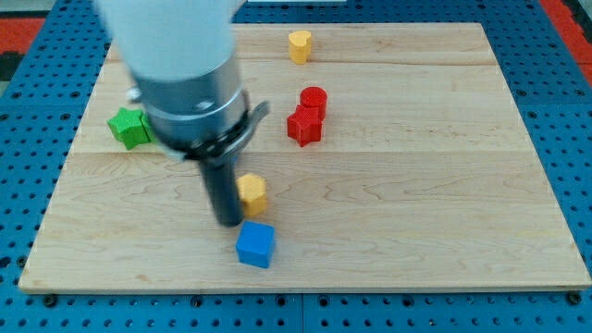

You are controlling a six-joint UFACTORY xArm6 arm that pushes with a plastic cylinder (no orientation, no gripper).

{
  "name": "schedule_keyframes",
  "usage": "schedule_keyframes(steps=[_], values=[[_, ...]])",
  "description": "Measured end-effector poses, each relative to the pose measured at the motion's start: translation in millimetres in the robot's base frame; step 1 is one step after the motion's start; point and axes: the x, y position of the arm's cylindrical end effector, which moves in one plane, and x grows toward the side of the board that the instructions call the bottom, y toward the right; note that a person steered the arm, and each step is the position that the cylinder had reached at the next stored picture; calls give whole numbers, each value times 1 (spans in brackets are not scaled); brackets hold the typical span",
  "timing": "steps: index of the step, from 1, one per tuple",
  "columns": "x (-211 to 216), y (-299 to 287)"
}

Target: Slide the yellow hexagon to the center

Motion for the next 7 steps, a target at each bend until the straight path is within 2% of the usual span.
schedule_keyframes(steps=[1,2,3,4,5,6,7], values=[[-5,10],[-53,-34],[-30,-31],[-5,18],[-24,63],[-67,35],[-48,59]])
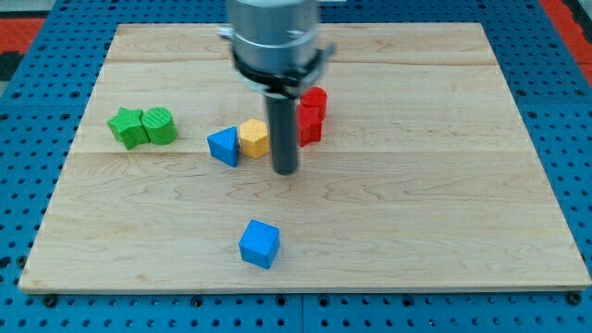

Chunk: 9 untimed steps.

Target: Slide the yellow hexagon to the center

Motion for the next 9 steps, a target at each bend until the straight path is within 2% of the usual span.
schedule_keyframes(steps=[1,2,3,4,5,7,9], values=[[-26,-33],[-23,-25],[-18,-44],[-29,-86],[-79,-78],[-26,-50],[-131,-65]])
